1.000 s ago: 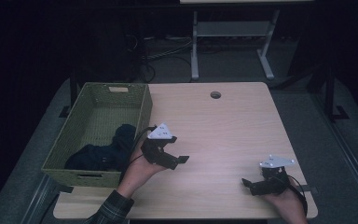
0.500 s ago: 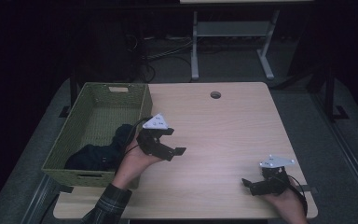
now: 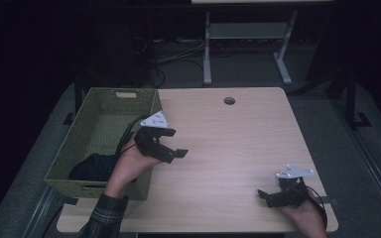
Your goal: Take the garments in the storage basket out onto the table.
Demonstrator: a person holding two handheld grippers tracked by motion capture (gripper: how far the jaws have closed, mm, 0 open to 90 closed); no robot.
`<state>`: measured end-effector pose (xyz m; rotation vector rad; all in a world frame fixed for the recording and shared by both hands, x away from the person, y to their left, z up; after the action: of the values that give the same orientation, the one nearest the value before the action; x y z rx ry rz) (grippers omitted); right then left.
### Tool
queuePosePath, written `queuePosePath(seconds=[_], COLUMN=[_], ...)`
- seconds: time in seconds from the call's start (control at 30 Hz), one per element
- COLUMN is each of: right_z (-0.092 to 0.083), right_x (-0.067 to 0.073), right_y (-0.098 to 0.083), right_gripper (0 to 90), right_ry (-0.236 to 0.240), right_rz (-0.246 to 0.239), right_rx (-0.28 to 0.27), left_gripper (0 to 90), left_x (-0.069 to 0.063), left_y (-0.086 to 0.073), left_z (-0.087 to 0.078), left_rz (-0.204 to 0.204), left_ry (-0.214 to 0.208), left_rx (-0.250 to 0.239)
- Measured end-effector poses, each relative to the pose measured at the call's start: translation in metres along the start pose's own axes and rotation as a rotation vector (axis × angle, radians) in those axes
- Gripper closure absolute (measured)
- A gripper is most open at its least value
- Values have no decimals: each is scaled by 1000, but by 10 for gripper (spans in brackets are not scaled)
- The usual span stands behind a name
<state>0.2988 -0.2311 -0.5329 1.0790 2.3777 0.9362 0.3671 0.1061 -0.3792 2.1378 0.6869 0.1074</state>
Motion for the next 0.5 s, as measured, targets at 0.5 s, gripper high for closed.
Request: queuePosePath(seconds=[0.5], right_z=[0], right_x=[0], right_y=[0], right_gripper=[1], right_ry=[1], right_rz=[0], right_rx=[0], left_gripper=[146], left_x=[16], left_y=[-11], left_z=[-34], left_rz=[-10], left_ry=[70], left_rx=[51])
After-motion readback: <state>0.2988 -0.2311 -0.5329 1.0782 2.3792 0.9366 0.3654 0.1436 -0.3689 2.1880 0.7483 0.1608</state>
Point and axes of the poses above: each handheld gripper's, and its own axes: z roughly forward along the jaws, y roughly out of its top, x roughly to its left, the point moved 7 cm from there along z, roughly forward along the jaws, and after that the axes turned 7 degrees about -z, right-handed, at the moved point
